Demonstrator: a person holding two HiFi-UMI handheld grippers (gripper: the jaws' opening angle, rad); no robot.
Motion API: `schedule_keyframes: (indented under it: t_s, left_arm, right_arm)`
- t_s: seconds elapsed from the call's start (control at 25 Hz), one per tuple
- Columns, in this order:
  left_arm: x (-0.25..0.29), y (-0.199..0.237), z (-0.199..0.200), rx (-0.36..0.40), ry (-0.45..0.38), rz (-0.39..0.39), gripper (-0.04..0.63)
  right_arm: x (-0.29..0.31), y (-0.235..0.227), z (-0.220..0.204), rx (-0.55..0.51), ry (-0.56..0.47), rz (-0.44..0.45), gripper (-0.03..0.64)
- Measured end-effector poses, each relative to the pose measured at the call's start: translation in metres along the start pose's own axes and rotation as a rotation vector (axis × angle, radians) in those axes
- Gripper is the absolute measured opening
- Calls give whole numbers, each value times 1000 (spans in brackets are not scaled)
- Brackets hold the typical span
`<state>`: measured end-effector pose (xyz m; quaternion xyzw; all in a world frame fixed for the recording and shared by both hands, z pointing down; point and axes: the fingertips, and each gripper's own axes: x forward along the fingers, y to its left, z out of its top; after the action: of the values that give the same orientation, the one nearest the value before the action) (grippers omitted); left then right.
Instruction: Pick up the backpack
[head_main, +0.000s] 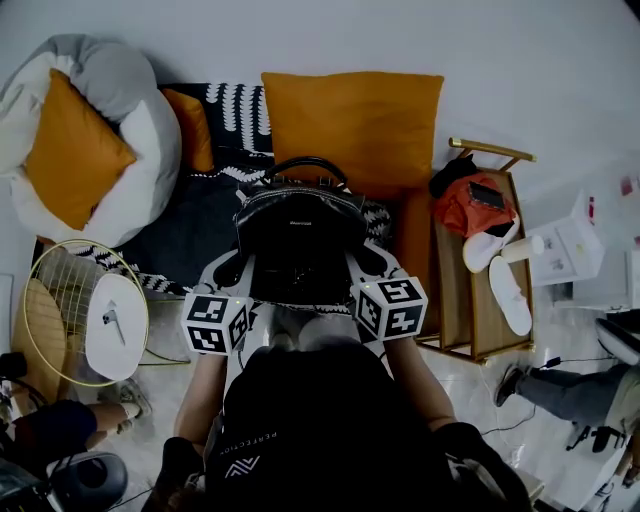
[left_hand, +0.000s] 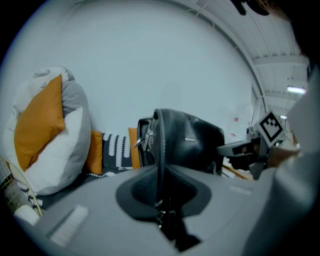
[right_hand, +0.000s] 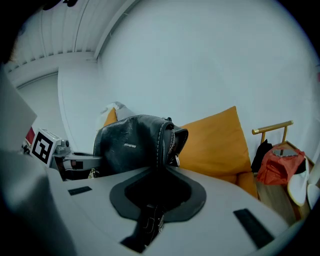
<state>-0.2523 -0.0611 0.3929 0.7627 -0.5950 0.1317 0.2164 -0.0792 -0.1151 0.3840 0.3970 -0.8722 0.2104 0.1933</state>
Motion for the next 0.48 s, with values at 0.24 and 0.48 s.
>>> schedule_keyframes:
  t_s: [0.24, 0.48]
  left_arm:
    - [-11, -2, 1, -2, -12, 13, 40]
    - [-17, -2, 2, -5, -19, 31, 40]
  right_arm:
    - [-2, 5, 3, -8, -11, 10, 32]
    - [-3, 8, 4, -9, -23, 20, 32]
